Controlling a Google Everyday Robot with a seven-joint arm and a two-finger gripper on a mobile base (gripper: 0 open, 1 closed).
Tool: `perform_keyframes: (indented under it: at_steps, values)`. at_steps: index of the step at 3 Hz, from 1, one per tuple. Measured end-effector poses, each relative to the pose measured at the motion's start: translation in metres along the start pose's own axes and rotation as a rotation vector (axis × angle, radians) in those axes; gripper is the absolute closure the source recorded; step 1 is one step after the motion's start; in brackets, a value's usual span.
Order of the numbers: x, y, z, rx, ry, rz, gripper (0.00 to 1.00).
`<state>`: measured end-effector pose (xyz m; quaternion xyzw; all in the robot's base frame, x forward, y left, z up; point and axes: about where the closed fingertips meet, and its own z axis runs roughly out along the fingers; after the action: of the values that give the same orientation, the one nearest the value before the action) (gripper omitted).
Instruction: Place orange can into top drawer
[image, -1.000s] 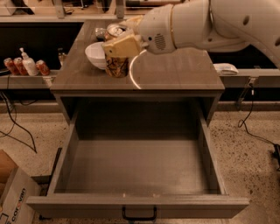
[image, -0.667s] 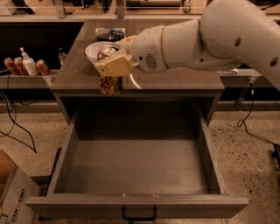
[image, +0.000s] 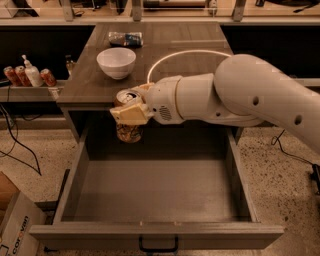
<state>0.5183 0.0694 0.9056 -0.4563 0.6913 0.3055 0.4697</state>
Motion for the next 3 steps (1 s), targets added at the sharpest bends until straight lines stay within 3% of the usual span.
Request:
perform_keyframes:
  at_steps: [1, 3]
  values:
    - [0.009, 0.000, 0.003, 0.000, 0.036, -0.026, 1.00]
    - [0.051, 0.010, 0.016, -0.022, 0.059, 0.011, 1.00]
